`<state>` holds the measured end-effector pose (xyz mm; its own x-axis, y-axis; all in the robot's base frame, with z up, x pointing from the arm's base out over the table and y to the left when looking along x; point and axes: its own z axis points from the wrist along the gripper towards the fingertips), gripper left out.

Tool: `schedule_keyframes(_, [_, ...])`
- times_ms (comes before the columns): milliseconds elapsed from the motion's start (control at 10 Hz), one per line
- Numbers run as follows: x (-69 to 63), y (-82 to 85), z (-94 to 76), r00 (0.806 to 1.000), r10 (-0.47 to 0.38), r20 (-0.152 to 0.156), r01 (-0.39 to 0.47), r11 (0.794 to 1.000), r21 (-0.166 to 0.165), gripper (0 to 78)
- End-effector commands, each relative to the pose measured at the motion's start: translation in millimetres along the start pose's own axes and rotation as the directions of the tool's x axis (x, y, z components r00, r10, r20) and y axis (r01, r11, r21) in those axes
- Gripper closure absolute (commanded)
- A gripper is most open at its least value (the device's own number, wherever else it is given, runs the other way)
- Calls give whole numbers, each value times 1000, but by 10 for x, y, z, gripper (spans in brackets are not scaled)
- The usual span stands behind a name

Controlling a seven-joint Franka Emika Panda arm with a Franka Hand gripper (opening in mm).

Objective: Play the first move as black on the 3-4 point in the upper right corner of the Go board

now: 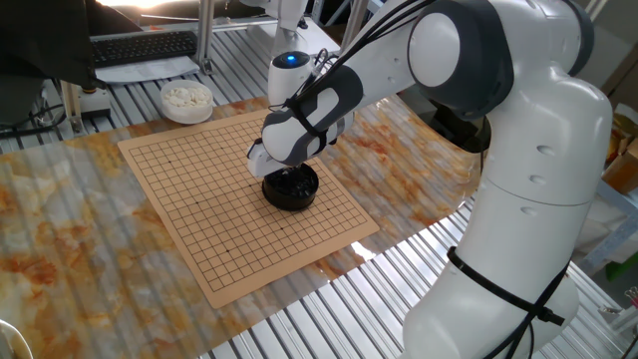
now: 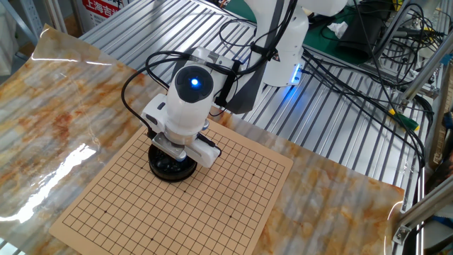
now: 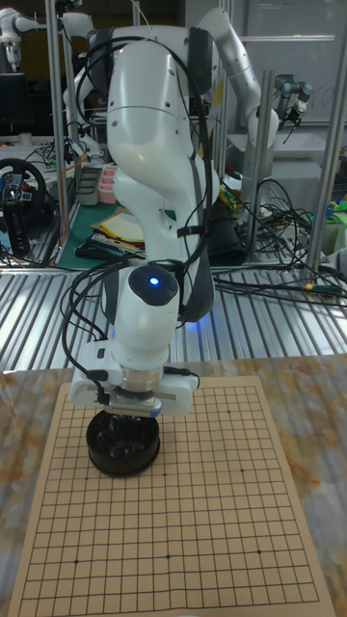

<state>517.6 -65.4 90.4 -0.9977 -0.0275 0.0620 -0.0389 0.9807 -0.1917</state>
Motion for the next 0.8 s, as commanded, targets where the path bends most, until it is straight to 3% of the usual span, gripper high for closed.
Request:
schedule_keyframes(100, [64, -21, -373, 996, 49, -68, -57, 992, -109, 764])
schedule_keyframes(400, [201, 61, -423, 996, 76, -37, -80, 991, -107, 764])
schedule_keyframes(800, [247, 28, -501, 997, 67, -38, -71, 991, -111, 764])
